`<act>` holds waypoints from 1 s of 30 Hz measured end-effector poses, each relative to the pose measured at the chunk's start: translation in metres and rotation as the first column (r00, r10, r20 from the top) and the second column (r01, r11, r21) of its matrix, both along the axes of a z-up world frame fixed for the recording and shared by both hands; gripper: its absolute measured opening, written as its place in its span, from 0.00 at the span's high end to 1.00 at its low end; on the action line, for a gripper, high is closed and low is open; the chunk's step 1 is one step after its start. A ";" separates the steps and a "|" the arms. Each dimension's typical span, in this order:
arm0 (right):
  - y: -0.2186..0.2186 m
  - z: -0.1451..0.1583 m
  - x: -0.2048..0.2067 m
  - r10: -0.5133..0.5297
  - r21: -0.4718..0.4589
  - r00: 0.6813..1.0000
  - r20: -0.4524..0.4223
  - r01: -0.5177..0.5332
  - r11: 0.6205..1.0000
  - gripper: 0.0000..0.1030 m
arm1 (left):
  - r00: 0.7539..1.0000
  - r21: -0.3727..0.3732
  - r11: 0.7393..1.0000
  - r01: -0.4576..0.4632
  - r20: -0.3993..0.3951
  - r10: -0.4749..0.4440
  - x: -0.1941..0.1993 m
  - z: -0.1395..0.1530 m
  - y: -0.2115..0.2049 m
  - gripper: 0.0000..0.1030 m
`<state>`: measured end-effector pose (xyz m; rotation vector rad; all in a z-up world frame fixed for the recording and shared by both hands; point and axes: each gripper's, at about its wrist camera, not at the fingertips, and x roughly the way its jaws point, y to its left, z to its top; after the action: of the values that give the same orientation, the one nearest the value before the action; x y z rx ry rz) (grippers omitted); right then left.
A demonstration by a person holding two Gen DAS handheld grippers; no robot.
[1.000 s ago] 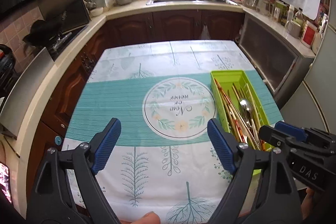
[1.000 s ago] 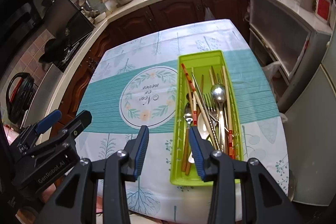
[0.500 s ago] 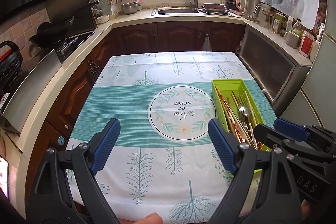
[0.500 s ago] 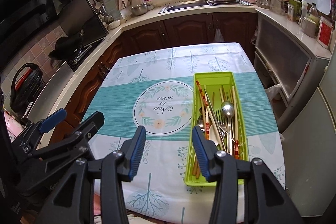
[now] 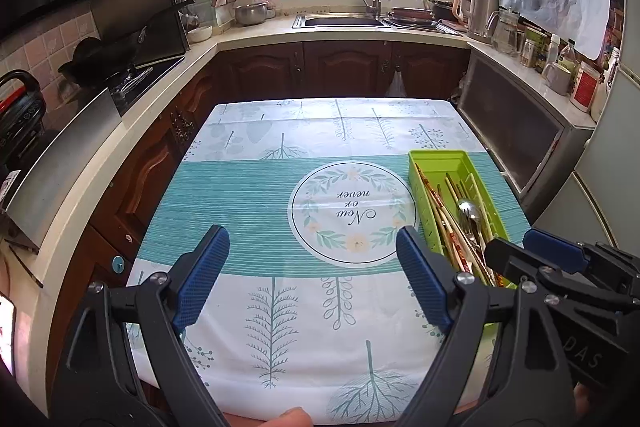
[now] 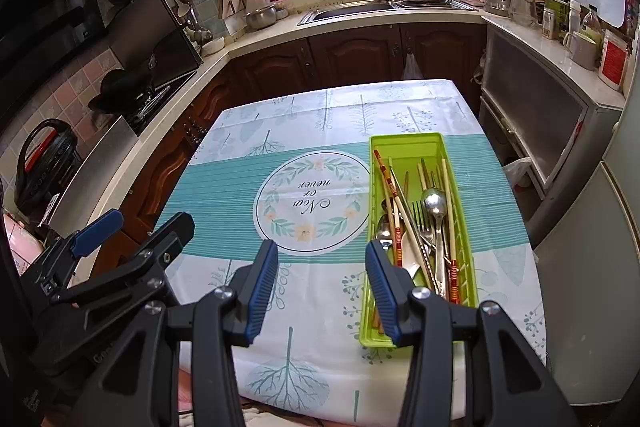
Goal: Organize utensils
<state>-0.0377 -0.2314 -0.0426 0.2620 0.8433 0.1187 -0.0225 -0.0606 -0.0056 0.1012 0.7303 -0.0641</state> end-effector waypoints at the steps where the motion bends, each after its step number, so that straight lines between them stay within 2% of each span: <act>1: 0.001 0.000 0.000 0.000 0.000 1.000 -0.002 0.000 1.000 0.56 | 1.000 0.000 1.000 -0.002 -0.002 0.002 0.000 0.000 0.001 0.19; 30: 0.009 -0.001 0.007 -0.002 -0.003 1.000 -0.010 0.002 1.000 0.56 | 1.000 0.005 1.000 -0.009 -0.004 0.009 0.006 -0.002 0.005 0.19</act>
<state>-0.0311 -0.2224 -0.0441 0.2612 0.8530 0.1144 -0.0160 -0.0557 -0.0079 0.1025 0.7350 -0.0536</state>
